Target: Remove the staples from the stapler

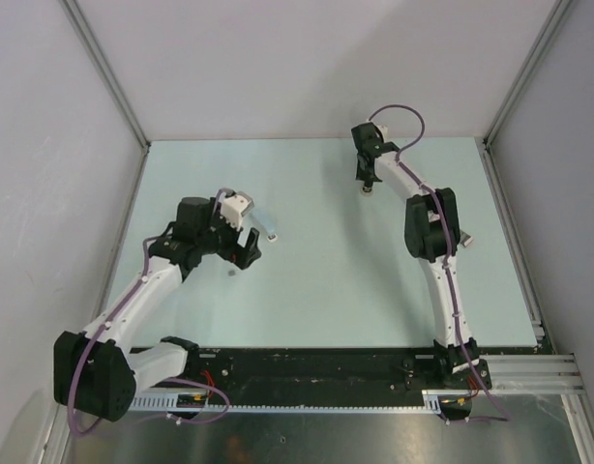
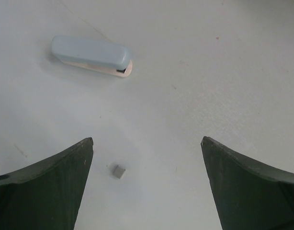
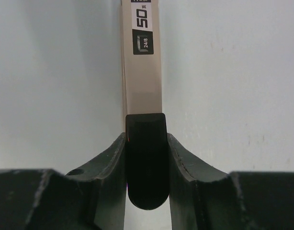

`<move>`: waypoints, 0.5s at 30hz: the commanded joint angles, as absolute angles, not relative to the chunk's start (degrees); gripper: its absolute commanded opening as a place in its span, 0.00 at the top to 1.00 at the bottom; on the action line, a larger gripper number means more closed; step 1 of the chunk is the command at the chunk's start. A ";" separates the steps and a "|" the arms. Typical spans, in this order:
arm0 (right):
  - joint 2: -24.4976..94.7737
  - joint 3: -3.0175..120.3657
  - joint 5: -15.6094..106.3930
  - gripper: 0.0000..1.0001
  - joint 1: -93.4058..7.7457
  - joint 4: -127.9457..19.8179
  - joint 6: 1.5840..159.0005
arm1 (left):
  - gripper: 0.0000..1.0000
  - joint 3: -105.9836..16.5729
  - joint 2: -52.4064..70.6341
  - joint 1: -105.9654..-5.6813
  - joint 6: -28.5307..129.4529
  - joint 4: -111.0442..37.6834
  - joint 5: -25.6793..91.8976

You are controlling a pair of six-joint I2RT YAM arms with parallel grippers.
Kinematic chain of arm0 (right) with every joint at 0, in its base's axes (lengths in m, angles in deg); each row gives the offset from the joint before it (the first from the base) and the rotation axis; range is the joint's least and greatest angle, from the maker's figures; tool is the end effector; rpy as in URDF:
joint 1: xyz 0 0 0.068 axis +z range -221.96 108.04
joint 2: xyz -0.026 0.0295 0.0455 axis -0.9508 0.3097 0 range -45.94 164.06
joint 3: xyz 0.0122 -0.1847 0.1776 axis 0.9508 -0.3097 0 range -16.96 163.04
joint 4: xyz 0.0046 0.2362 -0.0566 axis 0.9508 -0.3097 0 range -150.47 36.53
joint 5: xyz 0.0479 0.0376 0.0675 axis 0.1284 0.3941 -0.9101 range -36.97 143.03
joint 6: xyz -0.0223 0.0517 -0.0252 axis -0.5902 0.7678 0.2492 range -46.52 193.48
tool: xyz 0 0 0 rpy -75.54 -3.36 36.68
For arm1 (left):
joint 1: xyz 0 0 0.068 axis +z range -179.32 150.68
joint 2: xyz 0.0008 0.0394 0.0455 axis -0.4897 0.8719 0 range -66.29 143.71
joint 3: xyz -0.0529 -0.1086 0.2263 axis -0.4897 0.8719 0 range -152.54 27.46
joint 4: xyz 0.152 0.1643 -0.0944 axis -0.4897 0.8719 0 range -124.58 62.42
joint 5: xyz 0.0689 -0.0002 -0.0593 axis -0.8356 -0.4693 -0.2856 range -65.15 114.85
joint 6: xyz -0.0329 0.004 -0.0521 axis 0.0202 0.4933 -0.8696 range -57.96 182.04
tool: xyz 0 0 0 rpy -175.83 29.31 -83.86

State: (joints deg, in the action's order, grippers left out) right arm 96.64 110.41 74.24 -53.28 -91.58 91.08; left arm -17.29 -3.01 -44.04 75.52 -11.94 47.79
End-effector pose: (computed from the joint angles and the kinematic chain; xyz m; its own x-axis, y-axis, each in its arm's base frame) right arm 0.4975 0.1503 0.1683 -0.7526 0.0432 -0.6570 0.1403 0.9854 -0.0959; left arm 0.2174 -0.0758 0.2427 -0.4985 0.3528 -0.7918 0.6518 0.7548 -0.0740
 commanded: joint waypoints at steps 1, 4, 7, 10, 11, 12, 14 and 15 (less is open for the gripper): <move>84.88 100.35 70.61 1.00 -50.71 -86.08 94.92 | 0.00 -19.87 -1.65 -48.47 73.62 -15.76 45.65; 76.62 89.41 68.82 1.00 -48.35 -79.90 98.47 | 0.00 -22.24 1.88 -52.31 71.91 -16.61 46.17; 67.29 76.39 66.11 1.00 -46.47 -72.26 104.08 | 0.01 -24.86 6.20 -53.49 67.32 -19.09 49.68; 59.27 65.92 64.52 1.00 -43.98 -66.31 109.25 | 0.01 -26.80 10.54 -53.89 61.94 -22.24 53.09; 57.46 63.42 64.75 1.00 -42.76 -65.12 110.39 | 0.01 -27.22 11.90 -54.17 60.41 -23.13 54.39; 55.73 61.20 65.44 1.00 -41.45 -64.17 111.36 | 0.00 -27.52 13.14 -54.71 59.12 -23.85 55.48; 52.95 57.73 66.75 1.00 -38.89 -62.25 113.16 | 0.01 -27.68 15.11 -56.28 57.24 -25.46 56.72; 51.76 56.46 67.40 1.00 -37.71 -61.64 114.32 | 0.01 -27.31 15.76 -57.22 56.43 -26.63 56.69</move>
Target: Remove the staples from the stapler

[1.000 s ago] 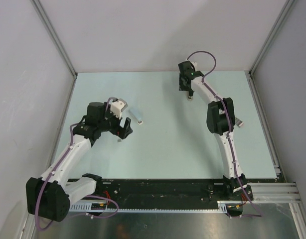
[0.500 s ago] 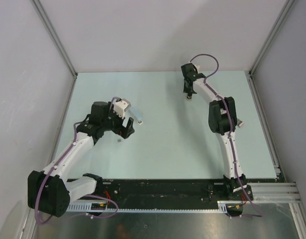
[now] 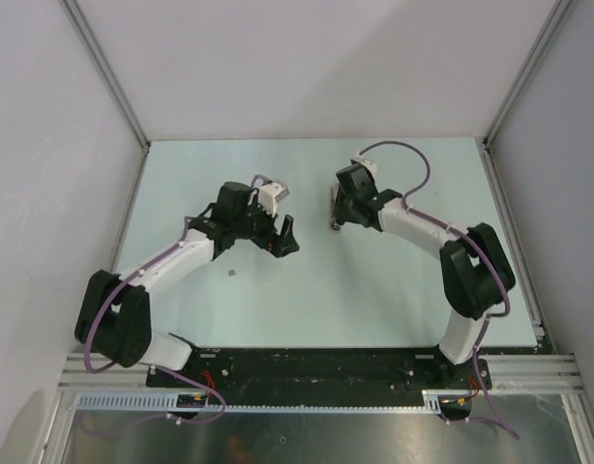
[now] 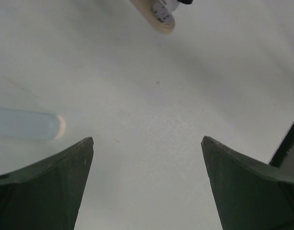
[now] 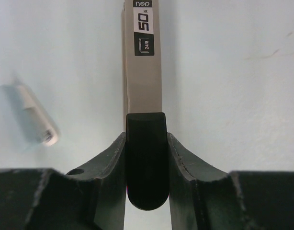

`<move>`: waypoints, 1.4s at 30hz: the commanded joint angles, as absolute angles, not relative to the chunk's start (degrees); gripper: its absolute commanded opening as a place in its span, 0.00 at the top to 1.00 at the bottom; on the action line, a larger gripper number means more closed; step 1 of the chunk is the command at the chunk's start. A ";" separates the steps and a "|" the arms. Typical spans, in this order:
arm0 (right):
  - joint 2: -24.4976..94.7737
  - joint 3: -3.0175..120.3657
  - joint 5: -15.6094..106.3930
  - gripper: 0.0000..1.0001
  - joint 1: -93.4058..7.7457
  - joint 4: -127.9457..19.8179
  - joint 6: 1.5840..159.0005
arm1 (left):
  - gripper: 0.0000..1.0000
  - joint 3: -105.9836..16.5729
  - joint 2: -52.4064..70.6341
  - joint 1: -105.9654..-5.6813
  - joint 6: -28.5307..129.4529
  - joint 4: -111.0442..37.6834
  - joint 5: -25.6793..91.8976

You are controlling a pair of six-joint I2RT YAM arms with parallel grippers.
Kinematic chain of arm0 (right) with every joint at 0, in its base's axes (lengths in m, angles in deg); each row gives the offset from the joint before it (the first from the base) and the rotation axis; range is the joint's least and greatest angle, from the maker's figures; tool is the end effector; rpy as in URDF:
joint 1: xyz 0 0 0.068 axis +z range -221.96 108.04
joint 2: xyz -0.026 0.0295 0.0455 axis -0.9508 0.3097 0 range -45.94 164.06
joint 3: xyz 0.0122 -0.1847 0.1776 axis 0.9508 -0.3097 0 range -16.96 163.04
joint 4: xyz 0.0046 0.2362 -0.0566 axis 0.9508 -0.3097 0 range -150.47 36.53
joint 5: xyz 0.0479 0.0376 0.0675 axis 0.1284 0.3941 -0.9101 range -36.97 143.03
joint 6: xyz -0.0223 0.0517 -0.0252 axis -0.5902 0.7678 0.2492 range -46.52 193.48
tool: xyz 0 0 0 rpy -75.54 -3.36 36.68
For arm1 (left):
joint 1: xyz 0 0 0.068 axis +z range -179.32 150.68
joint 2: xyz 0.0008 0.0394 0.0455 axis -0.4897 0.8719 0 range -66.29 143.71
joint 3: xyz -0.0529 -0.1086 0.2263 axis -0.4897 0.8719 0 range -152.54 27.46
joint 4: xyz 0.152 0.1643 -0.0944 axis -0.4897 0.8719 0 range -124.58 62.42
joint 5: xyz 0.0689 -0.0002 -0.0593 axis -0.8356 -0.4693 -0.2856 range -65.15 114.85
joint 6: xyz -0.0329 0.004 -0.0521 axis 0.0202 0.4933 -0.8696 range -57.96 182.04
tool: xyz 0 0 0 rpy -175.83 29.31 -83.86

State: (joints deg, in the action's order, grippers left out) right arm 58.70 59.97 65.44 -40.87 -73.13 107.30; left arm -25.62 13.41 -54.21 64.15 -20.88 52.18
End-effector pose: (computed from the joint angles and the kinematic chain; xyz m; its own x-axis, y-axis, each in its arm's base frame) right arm 0.3397 0.1931 0.2131 -0.7349 0.1918 -0.6505 0.0354 0.9687 0.2456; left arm 0.2559 -0.1422 0.2348 -0.5612 0.2963 -0.7728 0.7125 0.6482 -0.2688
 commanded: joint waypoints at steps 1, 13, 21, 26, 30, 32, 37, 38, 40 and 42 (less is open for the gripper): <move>50.81 55.30 67.82 1.00 -36.82 -61.03 115.65 | 0.01 -26.73 16.40 -58.04 55.68 -27.97 56.50; 40.52 46.40 70.63 1.00 -30.44 -56.57 124.94 | 0.01 -25.87 22.86 -60.53 52.79 -37.54 57.33; 37.19 42.18 68.17 1.00 -28.99 -53.18 127.12 | 0.08 -26.82 26.19 -60.46 54.51 -39.36 58.54; 36.93 41.31 66.64 1.00 -28.34 -52.12 127.78 | 0.23 -26.73 25.45 -60.41 56.49 -40.24 58.11; 36.78 40.41 64.97 1.00 -27.78 -50.89 128.52 | 0.29 -26.82 25.32 -60.39 58.16 -40.37 58.25; 36.99 39.86 64.04 1.00 -27.74 -50.14 128.75 | 0.32 -26.85 25.32 -60.31 58.54 -40.38 58.80; 37.28 38.48 62.71 1.00 -27.84 -48.64 129.13 | 0.48 -26.63 25.48 -59.97 59.67 -40.22 60.53; 37.11 38.27 62.66 1.00 -27.93 -48.55 129.08 | 0.52 -26.39 25.43 -59.98 60.15 -40.08 60.66; 36.69 37.85 62.63 1.00 -28.14 -48.48 128.82 | 0.60 -25.95 25.15 -59.97 61.26 -39.75 60.87; 36.33 37.30 62.40 1.00 -28.70 -48.46 128.56 | 0.69 -25.64 24.97 -59.97 62.61 -39.30 61.08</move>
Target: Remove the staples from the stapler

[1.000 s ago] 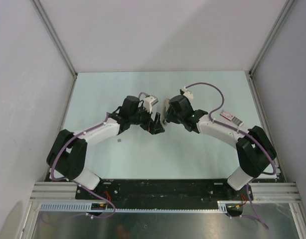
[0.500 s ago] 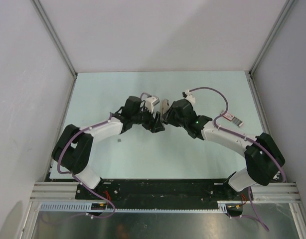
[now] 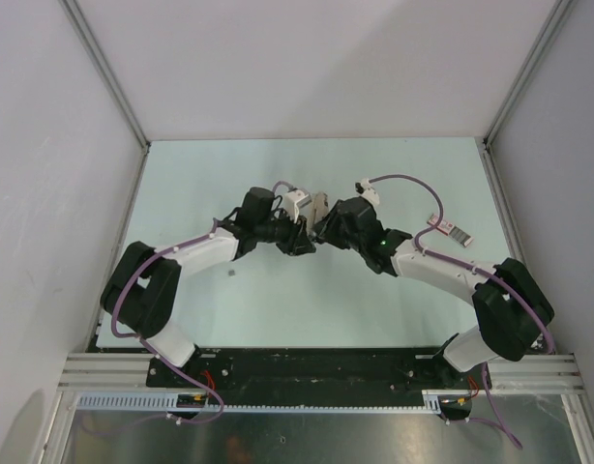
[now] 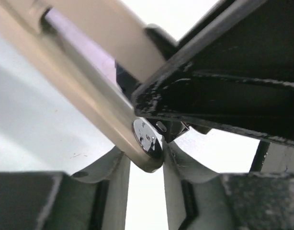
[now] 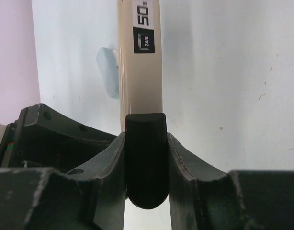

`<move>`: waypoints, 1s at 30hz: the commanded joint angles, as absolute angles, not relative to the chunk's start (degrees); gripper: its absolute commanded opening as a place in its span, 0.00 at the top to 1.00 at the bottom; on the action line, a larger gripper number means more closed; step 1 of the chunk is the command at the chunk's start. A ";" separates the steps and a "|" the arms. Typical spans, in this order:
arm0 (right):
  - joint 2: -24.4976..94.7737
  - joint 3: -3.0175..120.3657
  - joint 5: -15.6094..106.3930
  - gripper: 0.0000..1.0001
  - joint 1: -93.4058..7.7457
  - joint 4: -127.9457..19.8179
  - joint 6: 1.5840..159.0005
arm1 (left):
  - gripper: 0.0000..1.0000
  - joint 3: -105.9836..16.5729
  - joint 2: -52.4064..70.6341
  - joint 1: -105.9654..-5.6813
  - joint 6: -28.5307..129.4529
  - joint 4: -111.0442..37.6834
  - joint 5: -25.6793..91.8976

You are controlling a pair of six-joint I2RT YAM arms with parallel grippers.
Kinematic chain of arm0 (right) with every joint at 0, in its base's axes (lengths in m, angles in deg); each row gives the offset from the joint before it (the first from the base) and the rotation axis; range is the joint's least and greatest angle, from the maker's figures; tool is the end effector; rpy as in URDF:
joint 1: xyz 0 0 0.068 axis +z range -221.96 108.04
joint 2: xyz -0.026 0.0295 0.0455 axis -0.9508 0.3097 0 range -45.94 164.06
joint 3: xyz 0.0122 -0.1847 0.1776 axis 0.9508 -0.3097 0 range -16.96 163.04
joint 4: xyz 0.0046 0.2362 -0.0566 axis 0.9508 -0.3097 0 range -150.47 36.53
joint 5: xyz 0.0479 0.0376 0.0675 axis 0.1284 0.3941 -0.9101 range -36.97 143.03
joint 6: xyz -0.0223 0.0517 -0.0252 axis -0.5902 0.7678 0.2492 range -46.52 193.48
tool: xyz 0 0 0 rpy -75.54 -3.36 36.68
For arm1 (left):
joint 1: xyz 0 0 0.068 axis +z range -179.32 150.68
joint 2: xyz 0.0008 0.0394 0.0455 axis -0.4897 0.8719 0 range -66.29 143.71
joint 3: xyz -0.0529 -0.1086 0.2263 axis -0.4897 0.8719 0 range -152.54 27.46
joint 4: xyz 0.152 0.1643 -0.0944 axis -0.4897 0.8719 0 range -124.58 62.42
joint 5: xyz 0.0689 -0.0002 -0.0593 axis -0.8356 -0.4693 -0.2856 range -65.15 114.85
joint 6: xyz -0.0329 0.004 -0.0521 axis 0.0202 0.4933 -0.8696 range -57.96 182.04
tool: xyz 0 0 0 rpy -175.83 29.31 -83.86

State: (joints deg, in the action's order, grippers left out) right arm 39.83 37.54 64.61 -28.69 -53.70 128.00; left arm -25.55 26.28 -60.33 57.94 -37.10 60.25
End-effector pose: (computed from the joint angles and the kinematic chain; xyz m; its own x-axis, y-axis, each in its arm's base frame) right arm 0.2448 0.2175 0.2319 -0.6662 0.4685 -0.5802 -0.0075 0.7738 0.6334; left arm 0.2710 -0.1943 0.1959 -0.5734 0.2766 -0.7712 0.7772 0.4815 -0.4051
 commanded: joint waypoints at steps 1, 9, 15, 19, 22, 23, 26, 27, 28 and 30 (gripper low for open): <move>36.15 37.02 62.24 1.00 -28.97 -48.46 128.39 | 0.73 -25.54 24.82 -59.94 63.43 -39.09 61.11; 35.34 34.95 60.40 1.00 -30.63 -48.72 125.62 | 1.00 -26.31 23.59 -60.24 67.53 -38.71 55.93; 35.14 33.61 58.56 1.00 -30.85 -47.84 121.30 | 1.00 -27.14 24.07 -61.19 72.46 -38.71 52.68; 34.22 31.52 56.41 1.00 -30.77 -46.18 114.62 | 1.00 -27.48 25.16 -63.51 80.50 -39.32 45.54; 32.92 28.68 55.90 1.00 -30.73 -45.31 110.95 | 1.00 -27.93 26.63 -64.76 85.18 -40.69 39.56; 32.25 27.61 56.53 1.00 -30.73 -45.17 110.28 | 1.00 -27.96 27.01 -65.06 86.40 -41.41 38.01; 30.03 23.88 57.08 1.00 -30.93 -43.58 109.40 | 1.00 -27.77 28.04 -65.75 89.75 -43.78 34.21; 29.44 22.93 57.08 1.00 -31.01 -43.20 109.10 | 1.00 -27.53 28.34 -66.04 90.97 -44.63 33.04; 28.97 22.23 57.12 1.00 -31.05 -43.06 108.78 | 1.00 -27.32 28.61 -66.31 92.19 -45.49 32.02; 28.42 21.27 57.29 1.00 -31.08 -43.02 108.12 | 1.00 -26.90 29.24 -66.87 94.63 -46.93 30.13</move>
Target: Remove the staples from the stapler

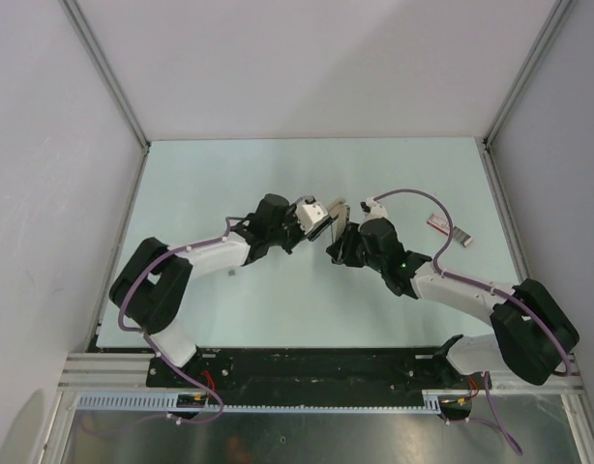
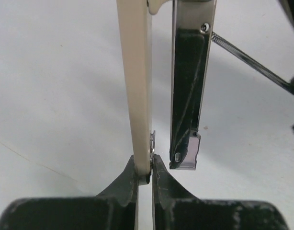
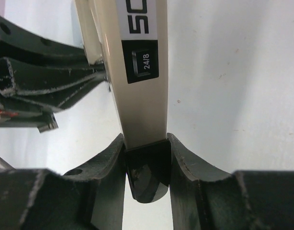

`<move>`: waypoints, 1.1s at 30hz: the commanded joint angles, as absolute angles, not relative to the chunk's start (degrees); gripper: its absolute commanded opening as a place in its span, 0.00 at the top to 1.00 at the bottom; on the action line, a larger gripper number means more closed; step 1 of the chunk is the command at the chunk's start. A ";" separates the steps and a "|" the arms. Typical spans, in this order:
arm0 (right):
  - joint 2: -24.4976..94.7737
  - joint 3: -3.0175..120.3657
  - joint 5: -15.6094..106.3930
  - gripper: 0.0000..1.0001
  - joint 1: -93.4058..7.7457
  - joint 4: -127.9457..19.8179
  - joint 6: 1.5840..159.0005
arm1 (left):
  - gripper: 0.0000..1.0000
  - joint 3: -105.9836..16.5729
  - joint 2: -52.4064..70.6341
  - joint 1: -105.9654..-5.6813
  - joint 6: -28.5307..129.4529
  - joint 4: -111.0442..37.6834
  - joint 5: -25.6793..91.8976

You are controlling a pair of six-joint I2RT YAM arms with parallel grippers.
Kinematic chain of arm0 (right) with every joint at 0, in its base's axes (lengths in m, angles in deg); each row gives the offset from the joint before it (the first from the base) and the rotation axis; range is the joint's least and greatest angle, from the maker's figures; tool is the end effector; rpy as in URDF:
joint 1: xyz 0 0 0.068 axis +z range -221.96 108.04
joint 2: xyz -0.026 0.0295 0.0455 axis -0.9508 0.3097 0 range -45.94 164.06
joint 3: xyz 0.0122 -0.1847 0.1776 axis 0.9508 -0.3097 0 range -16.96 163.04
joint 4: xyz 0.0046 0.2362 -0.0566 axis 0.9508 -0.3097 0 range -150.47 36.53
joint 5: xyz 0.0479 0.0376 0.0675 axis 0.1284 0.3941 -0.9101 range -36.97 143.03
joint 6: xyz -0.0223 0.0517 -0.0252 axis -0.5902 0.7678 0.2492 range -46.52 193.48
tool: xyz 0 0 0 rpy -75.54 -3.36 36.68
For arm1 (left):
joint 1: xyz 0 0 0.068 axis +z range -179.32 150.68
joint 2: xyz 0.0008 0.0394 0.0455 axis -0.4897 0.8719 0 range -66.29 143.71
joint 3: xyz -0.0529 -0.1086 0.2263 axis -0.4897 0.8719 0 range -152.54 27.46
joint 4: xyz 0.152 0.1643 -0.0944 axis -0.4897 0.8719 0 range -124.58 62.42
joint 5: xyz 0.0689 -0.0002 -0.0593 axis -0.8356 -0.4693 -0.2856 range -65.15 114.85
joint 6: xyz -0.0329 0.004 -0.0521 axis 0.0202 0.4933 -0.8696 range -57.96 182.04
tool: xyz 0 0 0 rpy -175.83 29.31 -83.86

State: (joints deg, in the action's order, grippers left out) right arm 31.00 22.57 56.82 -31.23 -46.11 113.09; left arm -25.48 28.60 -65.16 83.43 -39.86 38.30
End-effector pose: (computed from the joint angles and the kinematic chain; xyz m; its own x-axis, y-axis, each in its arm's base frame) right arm 0.2171 0.1828 0.2048 -0.6799 0.2542 -0.6878 -0.2261 0.8196 0.5264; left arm 0.2729 -0.2104 0.1827 -0.1880 0.5732 -0.7975 0.8475 0.5050 0.1632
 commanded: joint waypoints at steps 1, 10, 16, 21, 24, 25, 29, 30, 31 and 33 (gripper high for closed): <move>28.20 20.79 57.40 1.00 -31.04 -42.97 107.72 | 1.00 -26.79 29.68 -67.17 95.78 -47.65 29.16; 24.67 15.41 60.13 1.00 -31.00 -40.49 104.99 | 1.00 -25.22 33.19 -68.90 104.79 -56.31 20.30; 22.26 12.60 62.34 1.00 -30.75 -39.84 103.06 | 1.00 -23.84 34.88 -69.93 109.89 -64.53 14.59; 21.99 11.76 63.16 1.00 -30.59 -39.75 101.73 | 1.00 -22.89 36.34 -70.47 115.10 -70.65 11.08; 22.16 11.54 64.46 1.00 -30.00 -39.25 101.20 | 1.00 -21.53 37.20 -70.68 118.56 -75.01 9.66; 22.25 11.48 64.90 1.00 -29.89 -38.89 101.18 | 1.00 -21.03 37.53 -70.70 119.48 -76.46 9.25; 23.00 11.28 66.72 1.00 -29.96 -36.20 102.24 | 1.00 -18.76 38.50 -71.10 123.09 -82.79 7.83; 23.16 11.27 67.17 1.00 -30.00 -35.39 102.75 | 1.00 -18.10 38.84 -71.26 123.94 -84.57 7.55; 23.32 11.30 67.48 1.00 -30.10 -34.67 103.32 | 1.00 -17.60 39.10 -71.39 124.68 -86.16 7.19; 24.09 11.31 67.54 1.00 -30.29 -33.21 104.27 | 1.00 -17.07 39.49 -71.57 125.05 -87.62 6.57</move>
